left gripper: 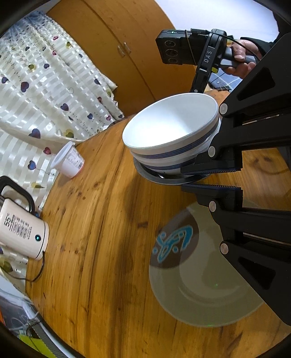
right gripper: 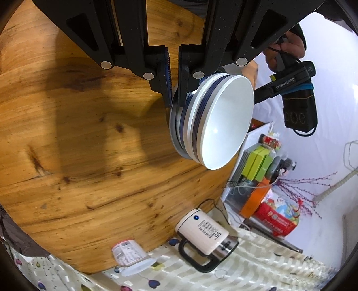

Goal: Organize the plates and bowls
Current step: 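Carry the bowl stack over the plate stack and lower it onto the plates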

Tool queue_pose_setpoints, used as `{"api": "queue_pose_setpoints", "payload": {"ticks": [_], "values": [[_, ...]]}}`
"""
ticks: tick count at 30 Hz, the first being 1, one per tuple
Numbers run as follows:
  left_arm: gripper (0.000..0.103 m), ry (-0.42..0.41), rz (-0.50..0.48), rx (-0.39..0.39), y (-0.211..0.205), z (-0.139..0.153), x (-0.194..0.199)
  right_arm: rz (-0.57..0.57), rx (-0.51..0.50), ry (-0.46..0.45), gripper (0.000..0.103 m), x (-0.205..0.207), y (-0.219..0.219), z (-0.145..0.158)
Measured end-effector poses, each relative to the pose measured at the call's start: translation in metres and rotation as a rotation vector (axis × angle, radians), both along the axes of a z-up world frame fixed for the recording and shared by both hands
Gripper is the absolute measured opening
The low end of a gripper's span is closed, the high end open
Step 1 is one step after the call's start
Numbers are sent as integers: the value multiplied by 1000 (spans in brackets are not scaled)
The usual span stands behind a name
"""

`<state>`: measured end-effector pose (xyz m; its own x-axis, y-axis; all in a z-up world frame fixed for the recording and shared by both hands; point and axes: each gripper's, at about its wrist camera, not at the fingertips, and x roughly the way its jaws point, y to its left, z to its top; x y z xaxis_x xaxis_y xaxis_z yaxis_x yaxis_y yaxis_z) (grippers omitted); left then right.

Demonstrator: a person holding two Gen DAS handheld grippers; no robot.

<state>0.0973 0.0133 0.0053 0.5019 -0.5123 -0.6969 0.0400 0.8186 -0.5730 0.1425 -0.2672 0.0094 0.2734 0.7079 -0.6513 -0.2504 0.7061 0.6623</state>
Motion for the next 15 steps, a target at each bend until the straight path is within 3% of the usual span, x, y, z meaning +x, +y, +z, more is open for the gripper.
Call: {"api": "queue_pose_setpoints", "payload": {"ticks": [15], "values": [[6,3,114,13,50,-1,-24,109,6,13,8,7,59,-1]]}}
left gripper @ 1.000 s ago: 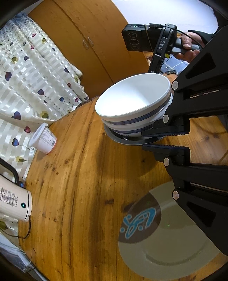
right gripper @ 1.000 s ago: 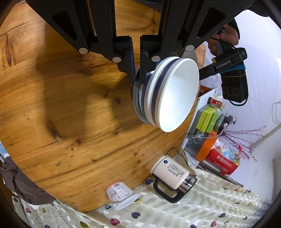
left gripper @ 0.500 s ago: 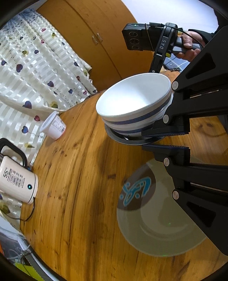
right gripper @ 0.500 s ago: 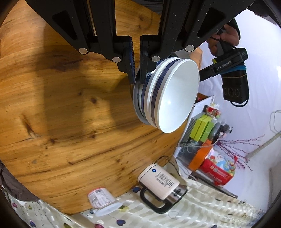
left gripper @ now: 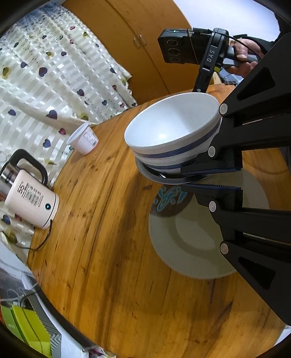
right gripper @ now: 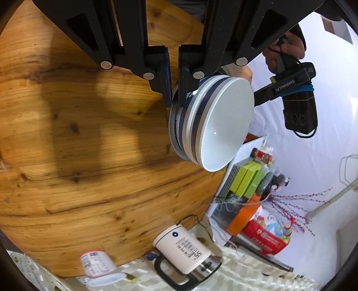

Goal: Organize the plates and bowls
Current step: 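Carry the bowl stack over the plate stack and lower it onto the plates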

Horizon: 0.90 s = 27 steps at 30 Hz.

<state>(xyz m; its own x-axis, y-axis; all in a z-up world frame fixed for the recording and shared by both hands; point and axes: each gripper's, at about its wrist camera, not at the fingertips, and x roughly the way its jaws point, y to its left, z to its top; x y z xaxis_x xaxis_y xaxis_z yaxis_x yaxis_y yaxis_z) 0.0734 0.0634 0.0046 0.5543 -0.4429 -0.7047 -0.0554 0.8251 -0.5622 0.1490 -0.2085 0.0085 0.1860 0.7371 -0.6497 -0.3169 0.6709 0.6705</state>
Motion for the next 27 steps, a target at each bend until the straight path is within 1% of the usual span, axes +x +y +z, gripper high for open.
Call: {"api": "queue_pose_setpoints", "payload": {"ticks": [15,27], "values": [[6,13,77,0,35,-7,-20,77,-9,11,8,-1,42,-3],[6,27,112,-2,54,-14,-33,111,-22,25,8,-1,67,-6]]}}
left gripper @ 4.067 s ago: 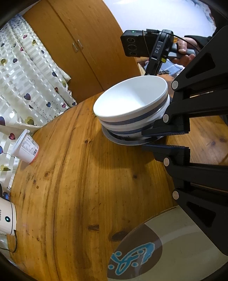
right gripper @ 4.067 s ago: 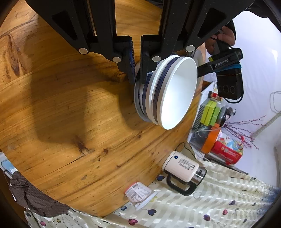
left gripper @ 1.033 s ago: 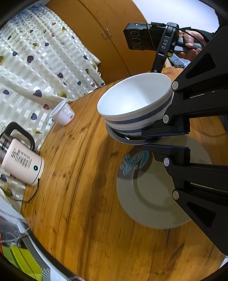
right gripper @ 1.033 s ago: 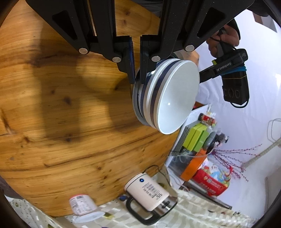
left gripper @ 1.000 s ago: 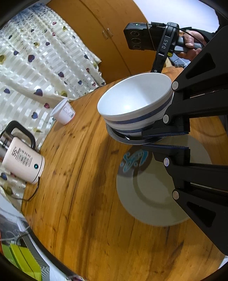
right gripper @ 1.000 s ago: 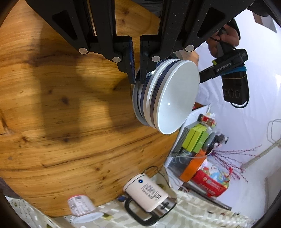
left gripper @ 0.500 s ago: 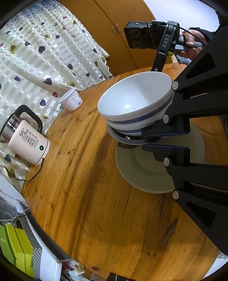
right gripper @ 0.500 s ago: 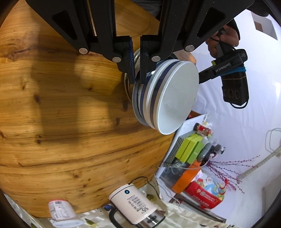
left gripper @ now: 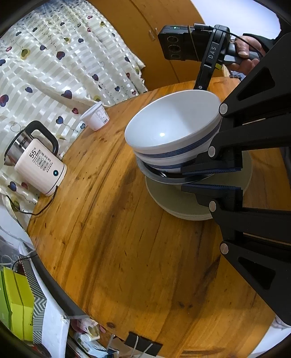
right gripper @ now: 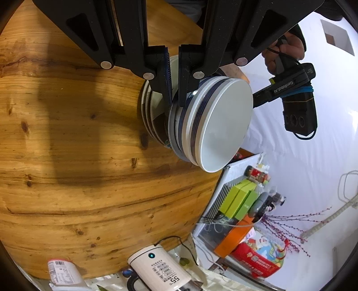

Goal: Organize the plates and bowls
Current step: 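Carry the bowl stack over the plate stack and lower it onto the plates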

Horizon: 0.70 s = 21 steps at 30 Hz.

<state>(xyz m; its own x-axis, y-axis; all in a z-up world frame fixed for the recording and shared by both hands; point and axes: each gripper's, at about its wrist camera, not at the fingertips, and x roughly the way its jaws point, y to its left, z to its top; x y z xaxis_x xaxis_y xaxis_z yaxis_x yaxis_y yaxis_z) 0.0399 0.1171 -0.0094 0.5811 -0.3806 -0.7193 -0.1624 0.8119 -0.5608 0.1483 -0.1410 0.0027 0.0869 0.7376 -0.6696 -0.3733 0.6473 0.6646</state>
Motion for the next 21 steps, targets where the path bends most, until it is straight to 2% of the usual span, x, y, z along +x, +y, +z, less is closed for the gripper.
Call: {"api": "queue_pose_setpoints", "payload": {"ticks": [21], "values": [[6,6,13,-7,7,-5,-4,14,-15,8,8,-2,11,-3]]}}
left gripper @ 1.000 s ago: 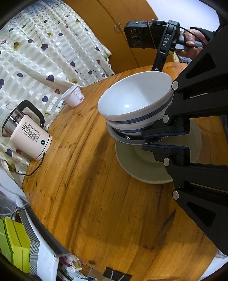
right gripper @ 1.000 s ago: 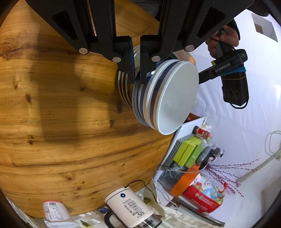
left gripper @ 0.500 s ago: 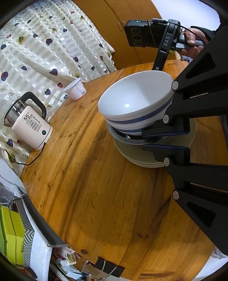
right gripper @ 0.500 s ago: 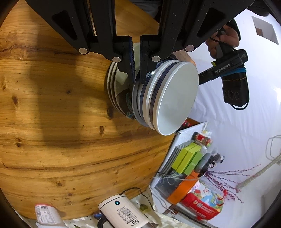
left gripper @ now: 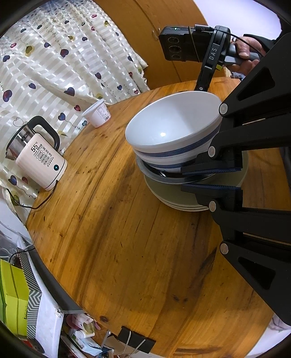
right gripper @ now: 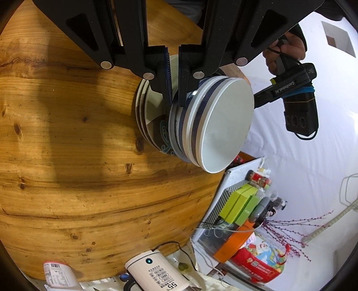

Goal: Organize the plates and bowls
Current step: 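Carry the bowl stack over the plate stack and lower it onto the plates, then open both grippers to release the bowls on the plate stack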

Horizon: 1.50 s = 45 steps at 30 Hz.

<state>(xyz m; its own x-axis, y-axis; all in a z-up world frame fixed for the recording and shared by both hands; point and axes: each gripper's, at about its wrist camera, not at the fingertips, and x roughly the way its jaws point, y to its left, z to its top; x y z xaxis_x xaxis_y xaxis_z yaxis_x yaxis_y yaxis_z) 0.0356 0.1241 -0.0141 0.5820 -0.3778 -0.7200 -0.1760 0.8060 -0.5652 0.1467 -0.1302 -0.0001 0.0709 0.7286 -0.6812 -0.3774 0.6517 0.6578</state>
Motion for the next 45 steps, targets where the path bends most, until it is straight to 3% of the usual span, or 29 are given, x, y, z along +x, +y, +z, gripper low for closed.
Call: {"api": "queue_pose_setpoints", "payload": {"ticks": [34,45], "values": [[7,-3,12,-30,-2,3,-3,5,-9,-8,9,-1,-3,-1],[9,-10,17,26,-8,5,-6,-9,-3,-29,32,-9,-17,6]]}}
